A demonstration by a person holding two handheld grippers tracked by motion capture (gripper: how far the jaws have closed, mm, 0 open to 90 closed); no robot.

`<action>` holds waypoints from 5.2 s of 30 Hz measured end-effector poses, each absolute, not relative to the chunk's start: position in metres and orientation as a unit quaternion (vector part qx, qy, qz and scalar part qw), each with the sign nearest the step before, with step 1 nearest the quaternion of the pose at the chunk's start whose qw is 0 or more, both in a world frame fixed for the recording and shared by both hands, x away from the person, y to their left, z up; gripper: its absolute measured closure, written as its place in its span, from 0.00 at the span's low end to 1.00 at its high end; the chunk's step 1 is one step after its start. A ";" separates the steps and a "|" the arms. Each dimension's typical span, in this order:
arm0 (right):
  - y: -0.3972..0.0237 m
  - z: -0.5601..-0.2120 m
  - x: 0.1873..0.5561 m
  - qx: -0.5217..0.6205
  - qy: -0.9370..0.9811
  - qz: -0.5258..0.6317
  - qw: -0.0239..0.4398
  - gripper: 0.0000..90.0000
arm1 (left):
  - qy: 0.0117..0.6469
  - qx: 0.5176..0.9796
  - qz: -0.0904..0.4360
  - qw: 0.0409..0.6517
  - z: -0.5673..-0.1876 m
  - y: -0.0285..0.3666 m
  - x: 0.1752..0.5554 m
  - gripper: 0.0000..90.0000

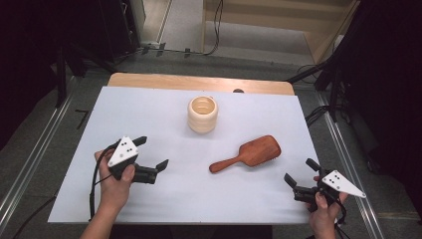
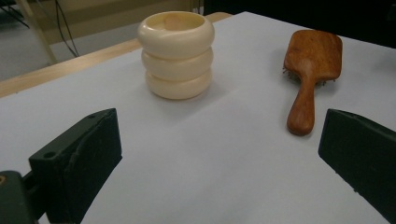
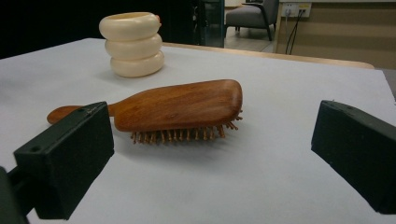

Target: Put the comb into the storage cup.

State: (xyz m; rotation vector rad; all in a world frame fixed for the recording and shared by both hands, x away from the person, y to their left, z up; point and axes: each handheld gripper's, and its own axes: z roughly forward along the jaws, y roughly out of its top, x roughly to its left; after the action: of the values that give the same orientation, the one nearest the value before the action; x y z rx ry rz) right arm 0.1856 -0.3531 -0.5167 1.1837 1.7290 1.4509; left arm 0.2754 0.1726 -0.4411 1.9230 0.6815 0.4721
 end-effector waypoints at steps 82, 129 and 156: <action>-0.350 -0.520 0.188 0.437 0.655 0.542 0.295 0.00 | 0.158 0.920 0.048 0.355 -0.485 -0.037 0.324 0.06; -0.351 -0.520 0.189 0.442 0.652 0.540 0.296 0.00 | 0.182 0.930 0.064 0.312 -0.501 -0.065 0.324 0.80; -0.343 -0.517 0.188 0.431 0.672 0.519 0.306 0.00 | 0.199 0.892 0.096 0.394 -0.491 -0.035 0.310 0.80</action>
State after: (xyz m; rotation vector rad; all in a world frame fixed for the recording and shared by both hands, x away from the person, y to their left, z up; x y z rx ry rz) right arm 0.1884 -0.3429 -0.5170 1.1416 1.7778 1.3732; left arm 0.3104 -0.0349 -0.4915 2.2630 0.5042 0.2432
